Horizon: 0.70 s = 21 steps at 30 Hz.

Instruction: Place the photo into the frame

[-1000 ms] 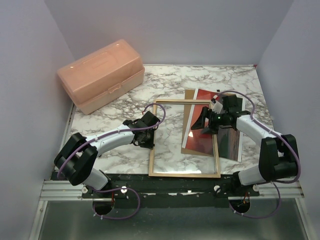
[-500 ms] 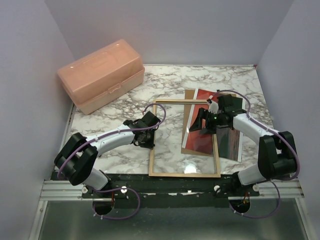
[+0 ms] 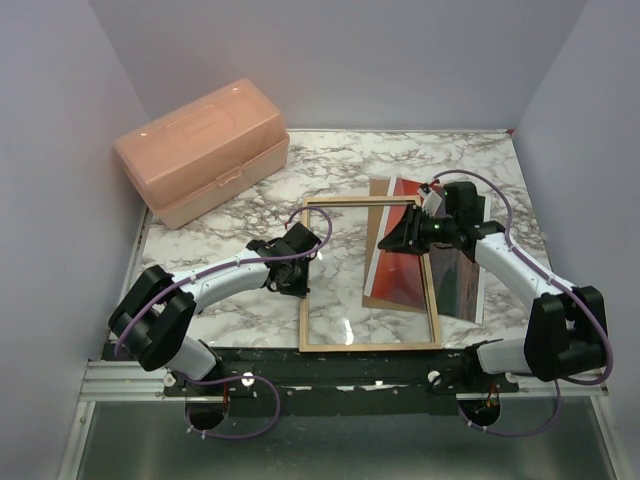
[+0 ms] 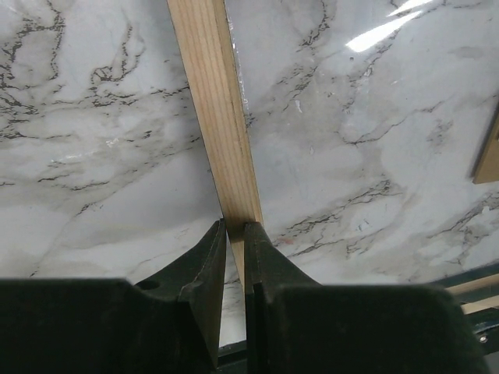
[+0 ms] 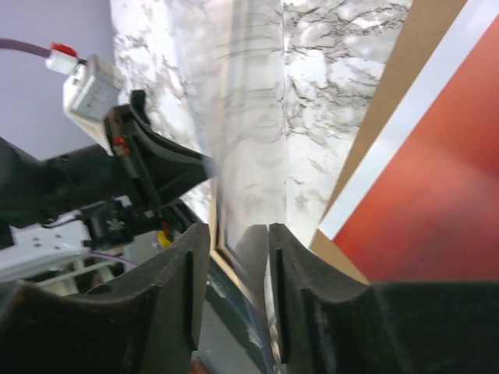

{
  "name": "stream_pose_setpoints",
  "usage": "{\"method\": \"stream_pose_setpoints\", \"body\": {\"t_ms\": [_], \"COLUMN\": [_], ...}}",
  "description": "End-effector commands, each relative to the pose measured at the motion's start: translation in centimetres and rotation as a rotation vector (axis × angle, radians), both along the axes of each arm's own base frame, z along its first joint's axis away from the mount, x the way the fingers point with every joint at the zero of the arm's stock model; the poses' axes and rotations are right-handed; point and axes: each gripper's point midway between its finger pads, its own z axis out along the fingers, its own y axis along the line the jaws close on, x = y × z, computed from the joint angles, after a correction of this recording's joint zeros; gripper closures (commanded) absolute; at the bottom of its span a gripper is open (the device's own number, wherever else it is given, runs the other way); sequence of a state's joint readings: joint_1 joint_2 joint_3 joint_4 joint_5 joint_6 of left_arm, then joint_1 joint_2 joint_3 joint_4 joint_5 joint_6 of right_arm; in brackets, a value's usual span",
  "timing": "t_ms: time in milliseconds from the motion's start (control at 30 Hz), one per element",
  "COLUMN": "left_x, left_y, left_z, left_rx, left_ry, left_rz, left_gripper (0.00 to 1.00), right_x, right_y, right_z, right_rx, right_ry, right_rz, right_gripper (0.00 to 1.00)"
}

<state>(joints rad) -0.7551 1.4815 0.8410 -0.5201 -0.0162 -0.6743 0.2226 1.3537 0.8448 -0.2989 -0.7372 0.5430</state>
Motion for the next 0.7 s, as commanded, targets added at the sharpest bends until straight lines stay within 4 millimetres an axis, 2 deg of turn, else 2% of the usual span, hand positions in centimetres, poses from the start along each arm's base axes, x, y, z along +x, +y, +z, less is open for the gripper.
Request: {"method": "stream_pose_setpoints", "body": {"t_ms": [0, 100, 233, 667], "left_x": [-1.5, -1.6, -1.6, -1.6], "left_y": [2.5, 2.5, 2.7, 2.9], "left_z": [-3.4, -3.4, -3.5, -3.6], "left_rx": [0.139, 0.141, 0.151, 0.158], "left_ry": [0.059, 0.058, 0.055, 0.047], "left_rz": [-0.002, -0.003, -0.003, -0.003], "left_gripper": [0.86, 0.86, 0.86, 0.89], "right_x": [-0.1, 0.0, 0.3, 1.0], "right_y": [1.9, 2.1, 2.1, 2.6], "right_z": [2.4, 2.2, 2.2, 2.2], "right_rx": [0.133, 0.148, 0.156, 0.172], "right_ry": [-0.005, 0.024, 0.047, 0.058], "right_rz": [0.036, 0.019, -0.003, 0.025], "right_gripper": [0.64, 0.75, 0.83, 0.87]}}
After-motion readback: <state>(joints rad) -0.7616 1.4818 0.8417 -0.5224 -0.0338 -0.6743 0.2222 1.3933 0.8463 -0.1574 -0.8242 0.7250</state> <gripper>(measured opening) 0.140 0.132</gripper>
